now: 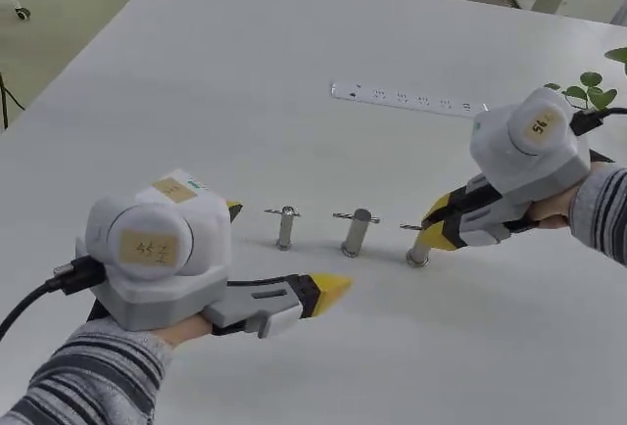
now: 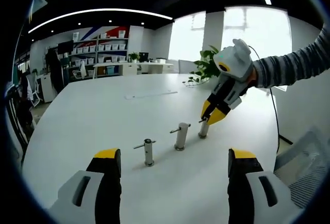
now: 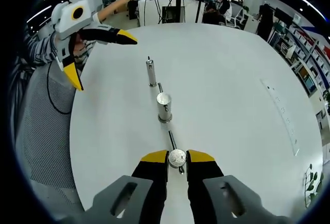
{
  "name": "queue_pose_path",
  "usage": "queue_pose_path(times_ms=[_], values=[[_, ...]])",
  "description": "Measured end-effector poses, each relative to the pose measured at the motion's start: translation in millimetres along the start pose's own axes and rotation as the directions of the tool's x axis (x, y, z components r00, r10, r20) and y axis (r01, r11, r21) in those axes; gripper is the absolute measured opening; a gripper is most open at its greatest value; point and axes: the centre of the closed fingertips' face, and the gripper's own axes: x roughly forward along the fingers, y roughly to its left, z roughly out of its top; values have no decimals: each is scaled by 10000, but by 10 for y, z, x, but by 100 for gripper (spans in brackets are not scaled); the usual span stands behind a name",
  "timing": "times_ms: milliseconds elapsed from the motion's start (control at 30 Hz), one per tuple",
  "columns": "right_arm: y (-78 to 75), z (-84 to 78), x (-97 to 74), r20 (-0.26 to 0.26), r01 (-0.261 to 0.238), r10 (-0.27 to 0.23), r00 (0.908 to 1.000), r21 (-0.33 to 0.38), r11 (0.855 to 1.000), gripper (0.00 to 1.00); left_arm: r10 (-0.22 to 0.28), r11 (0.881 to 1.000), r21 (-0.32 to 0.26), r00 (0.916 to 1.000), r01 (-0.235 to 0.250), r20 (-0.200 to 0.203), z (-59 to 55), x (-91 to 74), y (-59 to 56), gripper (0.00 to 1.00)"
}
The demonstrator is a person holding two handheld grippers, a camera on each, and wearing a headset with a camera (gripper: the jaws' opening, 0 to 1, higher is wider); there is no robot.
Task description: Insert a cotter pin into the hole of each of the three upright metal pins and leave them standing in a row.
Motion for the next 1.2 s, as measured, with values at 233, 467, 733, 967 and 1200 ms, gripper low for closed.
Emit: queue_pose_path(times_ms=[233,467,733,967,1200], values=[[-35,-19,4,9,-116,116,9999,-48,9999,8,195,9998,97,9997,-194,-146,-35,19,55,87],[-97,-26,2,71,-157,158,9999,-112,9998,8,247,9995,195,9995,-243,-195,-50,46,50,87],[-108,-39,2,-15,-465,465,9989,-107,9989,8,346,9993,154,9992,-343,-222,-52,52,74,87],[-106,-43,6,-19,-492,491,9988,-179,9986,9,354,9993,-130,9992,-356,-187,-51,56,92,90],[-114,-34,-22,40,-109,111,9999,-510,9986,12,394,9990,-208,9990,-399,-210,-58,52,104,95]])
